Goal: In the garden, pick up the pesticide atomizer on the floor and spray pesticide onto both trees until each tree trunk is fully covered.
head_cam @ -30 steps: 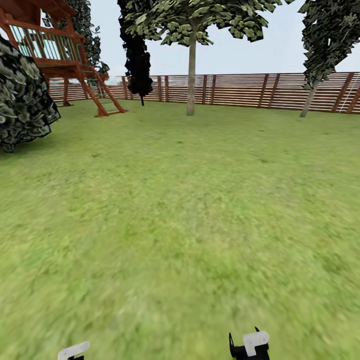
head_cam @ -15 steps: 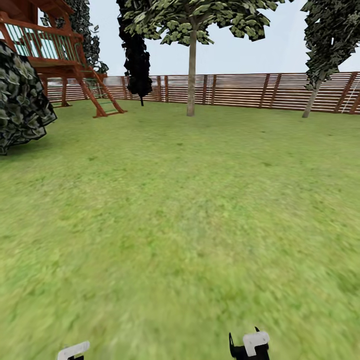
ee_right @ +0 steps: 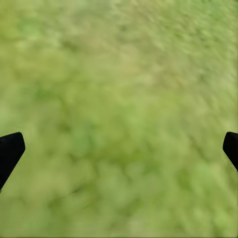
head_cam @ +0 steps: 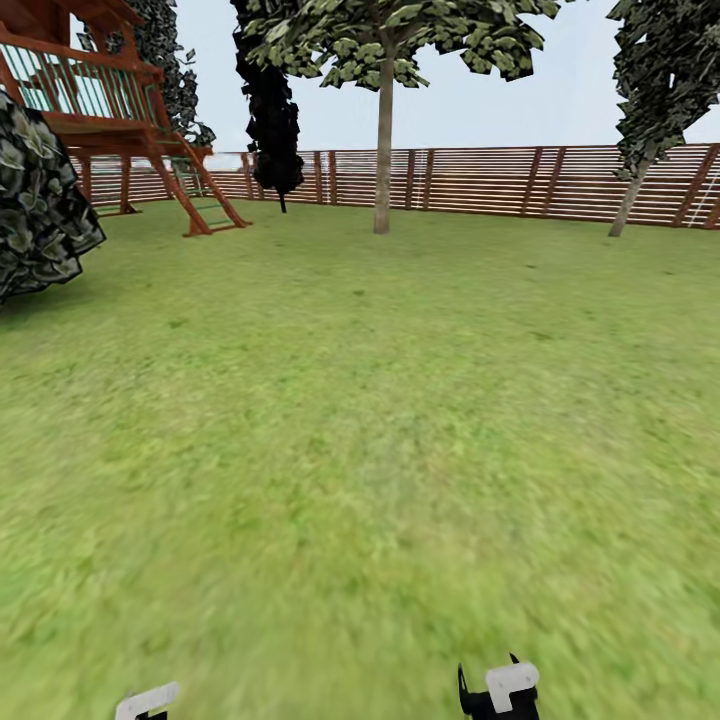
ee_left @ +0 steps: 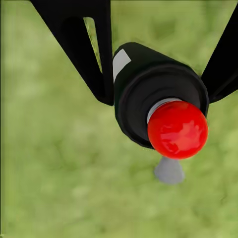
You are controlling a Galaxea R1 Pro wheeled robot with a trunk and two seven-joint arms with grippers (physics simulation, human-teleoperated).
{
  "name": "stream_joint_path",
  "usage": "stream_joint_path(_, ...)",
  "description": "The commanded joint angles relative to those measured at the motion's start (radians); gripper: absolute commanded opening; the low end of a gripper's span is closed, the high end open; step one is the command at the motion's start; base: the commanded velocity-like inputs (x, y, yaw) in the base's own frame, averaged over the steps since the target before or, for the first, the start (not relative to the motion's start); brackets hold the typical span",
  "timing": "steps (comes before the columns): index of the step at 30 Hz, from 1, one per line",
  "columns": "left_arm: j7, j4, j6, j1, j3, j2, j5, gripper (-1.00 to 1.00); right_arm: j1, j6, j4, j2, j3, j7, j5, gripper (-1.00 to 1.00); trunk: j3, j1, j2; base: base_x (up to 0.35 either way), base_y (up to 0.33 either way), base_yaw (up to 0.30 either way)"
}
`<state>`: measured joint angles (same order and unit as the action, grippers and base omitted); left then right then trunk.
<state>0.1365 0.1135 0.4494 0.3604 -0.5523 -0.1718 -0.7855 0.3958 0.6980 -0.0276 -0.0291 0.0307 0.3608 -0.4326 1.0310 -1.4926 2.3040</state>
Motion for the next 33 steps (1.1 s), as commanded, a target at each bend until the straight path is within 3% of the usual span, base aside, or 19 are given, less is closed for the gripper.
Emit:
stream_joint_path(1, 0.000, 0.000, 0.000, 0.000, 0.000, 0.000, 0.000, -1.00, 0.000, 0.000, 0.000, 0.000, 0.000, 0.000, 0.000, 1.00, 0.000, 0.000, 0.000, 0.340, 0.000, 0.000)
stream_joint_path(33, 0.000, 0.000, 0.000, 0.000, 0.000, 0.000, 0.000, -1.00, 0.000, 0.000, 0.000, 0.000, 0.000, 0.000, 0.000, 1.00, 0.000, 0.000, 0.000, 0.340, 0.000, 0.000)
